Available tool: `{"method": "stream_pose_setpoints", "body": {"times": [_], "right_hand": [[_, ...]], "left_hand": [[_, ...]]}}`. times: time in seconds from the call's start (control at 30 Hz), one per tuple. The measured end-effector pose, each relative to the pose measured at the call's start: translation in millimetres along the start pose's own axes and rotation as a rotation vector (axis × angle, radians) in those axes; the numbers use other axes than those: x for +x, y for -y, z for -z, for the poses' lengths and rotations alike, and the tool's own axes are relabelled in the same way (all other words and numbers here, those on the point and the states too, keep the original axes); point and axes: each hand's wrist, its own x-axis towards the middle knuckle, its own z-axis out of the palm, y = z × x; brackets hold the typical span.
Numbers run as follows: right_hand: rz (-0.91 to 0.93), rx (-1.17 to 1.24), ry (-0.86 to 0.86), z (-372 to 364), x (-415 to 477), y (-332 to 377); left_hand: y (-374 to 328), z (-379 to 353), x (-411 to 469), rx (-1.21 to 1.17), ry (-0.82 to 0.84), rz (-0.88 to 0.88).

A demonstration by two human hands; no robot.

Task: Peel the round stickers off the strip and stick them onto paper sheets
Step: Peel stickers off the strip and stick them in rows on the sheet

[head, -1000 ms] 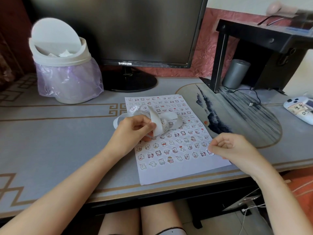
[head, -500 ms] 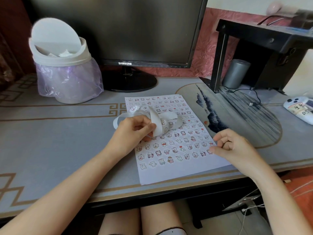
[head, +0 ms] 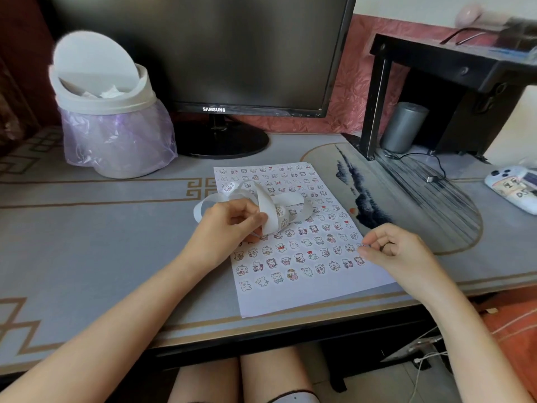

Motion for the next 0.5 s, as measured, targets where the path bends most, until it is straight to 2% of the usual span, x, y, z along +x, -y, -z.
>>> {"method": "stream_pose_setpoints", "body": {"times": [0.17,0.33,0.5], "right_hand": [[-0.014,0.048,0.088,5.0,-2.4,2.1],[0.000,-0.002,0.130,7.4,0.2,-0.5],[0.035,-0.038,0.052,1.8,3.2,1.5]], "left_hand": [[1.1,0.1,-0.2,-0.010,0.005,0.011],[1.9,0.2,0.6,-0.012,0.000,0.012],[3.0,0.8,1.0,-0.047,-0.001,0.006]]}}
